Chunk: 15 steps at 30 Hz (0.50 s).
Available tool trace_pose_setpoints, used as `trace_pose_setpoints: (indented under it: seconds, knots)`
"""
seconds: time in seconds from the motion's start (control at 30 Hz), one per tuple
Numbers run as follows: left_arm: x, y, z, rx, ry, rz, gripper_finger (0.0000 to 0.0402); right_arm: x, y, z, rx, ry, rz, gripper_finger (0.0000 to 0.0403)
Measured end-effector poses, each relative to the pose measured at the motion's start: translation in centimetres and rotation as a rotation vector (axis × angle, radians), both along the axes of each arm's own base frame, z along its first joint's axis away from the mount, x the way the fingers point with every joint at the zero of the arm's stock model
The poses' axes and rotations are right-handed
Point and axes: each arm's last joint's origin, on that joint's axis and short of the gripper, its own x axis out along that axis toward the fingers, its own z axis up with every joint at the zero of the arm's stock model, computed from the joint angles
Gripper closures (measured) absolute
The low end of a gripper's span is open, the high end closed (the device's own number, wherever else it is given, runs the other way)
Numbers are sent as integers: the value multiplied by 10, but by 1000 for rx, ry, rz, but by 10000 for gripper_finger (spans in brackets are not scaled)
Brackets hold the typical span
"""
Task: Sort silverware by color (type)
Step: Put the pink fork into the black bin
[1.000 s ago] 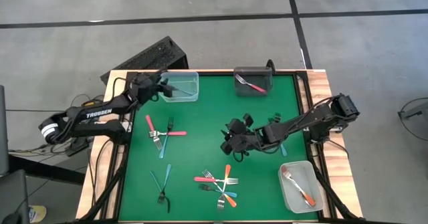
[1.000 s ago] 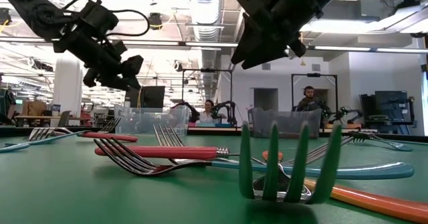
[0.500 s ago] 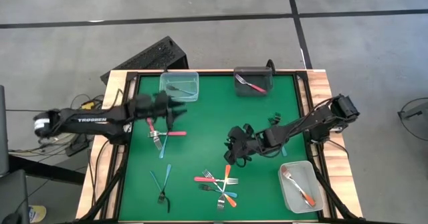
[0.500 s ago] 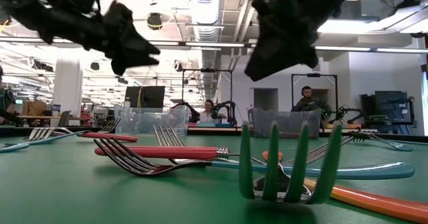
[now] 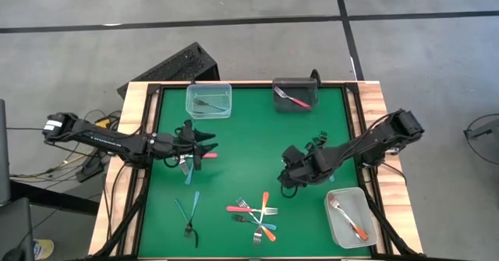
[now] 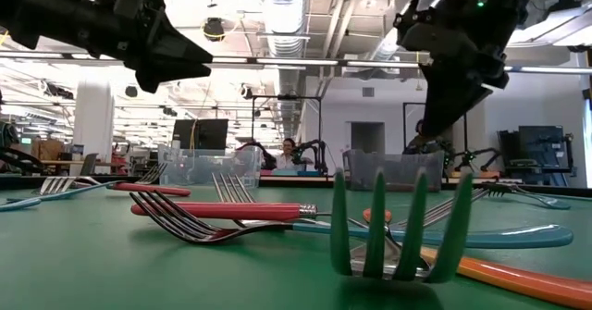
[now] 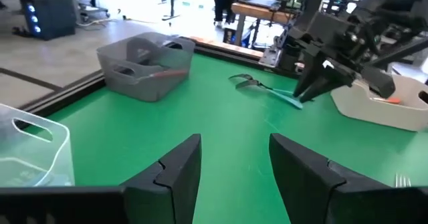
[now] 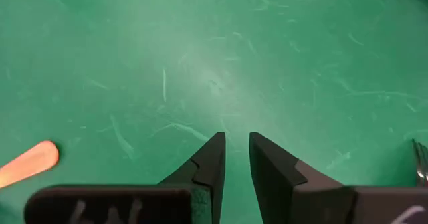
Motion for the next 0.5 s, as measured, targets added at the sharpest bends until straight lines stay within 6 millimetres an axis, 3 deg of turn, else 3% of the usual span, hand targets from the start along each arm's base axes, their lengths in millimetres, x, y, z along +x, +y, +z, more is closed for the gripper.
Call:
trace_pose_setpoints:
  seconds: [0.27, 0.5]
  knots:
    - [0, -2, -20, -134, 152, -38, 239, 12, 5, 1, 62, -79, 63, 310]
    - [-13, -2, -40, -264, 335, 99, 239, 7, 3, 2, 42, -32, 93, 310]
